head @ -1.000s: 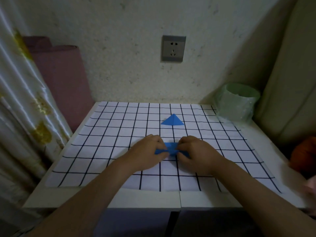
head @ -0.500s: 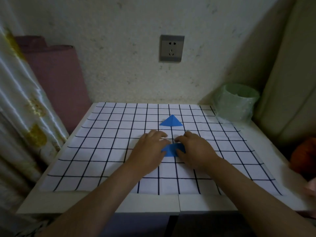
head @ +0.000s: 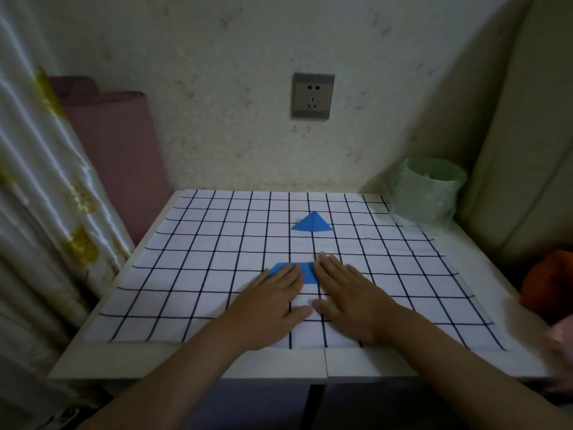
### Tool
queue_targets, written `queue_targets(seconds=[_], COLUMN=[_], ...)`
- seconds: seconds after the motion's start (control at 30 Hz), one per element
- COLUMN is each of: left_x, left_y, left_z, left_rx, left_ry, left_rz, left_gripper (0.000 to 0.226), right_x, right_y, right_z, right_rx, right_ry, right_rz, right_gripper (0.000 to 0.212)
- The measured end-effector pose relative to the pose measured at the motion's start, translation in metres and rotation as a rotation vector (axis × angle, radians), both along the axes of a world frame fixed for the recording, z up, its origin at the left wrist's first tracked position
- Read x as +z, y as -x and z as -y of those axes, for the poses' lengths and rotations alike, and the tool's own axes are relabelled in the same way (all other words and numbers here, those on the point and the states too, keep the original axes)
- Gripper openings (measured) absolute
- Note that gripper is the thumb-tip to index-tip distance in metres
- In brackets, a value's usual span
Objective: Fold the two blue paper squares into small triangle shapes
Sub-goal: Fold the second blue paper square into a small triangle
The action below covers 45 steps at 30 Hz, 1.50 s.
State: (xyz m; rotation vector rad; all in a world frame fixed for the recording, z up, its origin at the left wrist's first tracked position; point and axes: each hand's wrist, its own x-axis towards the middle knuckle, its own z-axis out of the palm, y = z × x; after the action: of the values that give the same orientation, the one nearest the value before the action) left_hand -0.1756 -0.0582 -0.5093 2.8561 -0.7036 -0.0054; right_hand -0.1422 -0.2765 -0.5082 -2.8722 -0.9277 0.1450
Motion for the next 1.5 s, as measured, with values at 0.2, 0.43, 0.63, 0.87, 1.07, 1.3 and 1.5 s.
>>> queue_targets(seconds=[0.2, 0.43, 0.63, 0.87, 1.07, 1.3, 1.5], left_x=[0.004, 0.023, 0.049, 0.056, 0.032, 0.028, 0.050], left_y=[0.012, 0.008, -0.028, -0.038, -0.038, -0.037, -0.032], left_z=[-0.018, -0.027, -0.025, 0.002, 0.011, 0.011, 0.016], left_rx=[0.062, 0.178, 0.394, 0.130, 0.031, 0.151, 0.521], left_ry=[0.022, 0.035, -0.014, 0.217, 0.186, 0.454, 1.124], left_rz=[-0.091, 0.016, -0.106, -0.006, 0.050, 0.140, -0.273], left_gripper=[0.066, 0.034, 0.040, 0.027, 0.017, 0.017, 0.015], right_x=[0.004, 0.011, 0.017, 0.027, 0.027, 0.033, 0.062], right_y=[0.002, 0.000, -0.012, -0.024, -0.024, -0.024, -0.025], right_z=[0.003, -0.003, -0.011, -0.018, -0.018, -0.008, -0.001], right_rx=[-0.015, -0.019, -0.038, -0.025, 0.061, -0.077, -0.473], right_ry=[-0.010, -0.100, -0.067, -0.023, 0.091, -0.377, -1.064], right_rz=[-0.010, 0.099, 0.157, 0.160, 0.339, 0.406, -0.065], right_gripper=[0.072, 0.057, 0.043, 0.037, 0.040, 0.049, 0.076])
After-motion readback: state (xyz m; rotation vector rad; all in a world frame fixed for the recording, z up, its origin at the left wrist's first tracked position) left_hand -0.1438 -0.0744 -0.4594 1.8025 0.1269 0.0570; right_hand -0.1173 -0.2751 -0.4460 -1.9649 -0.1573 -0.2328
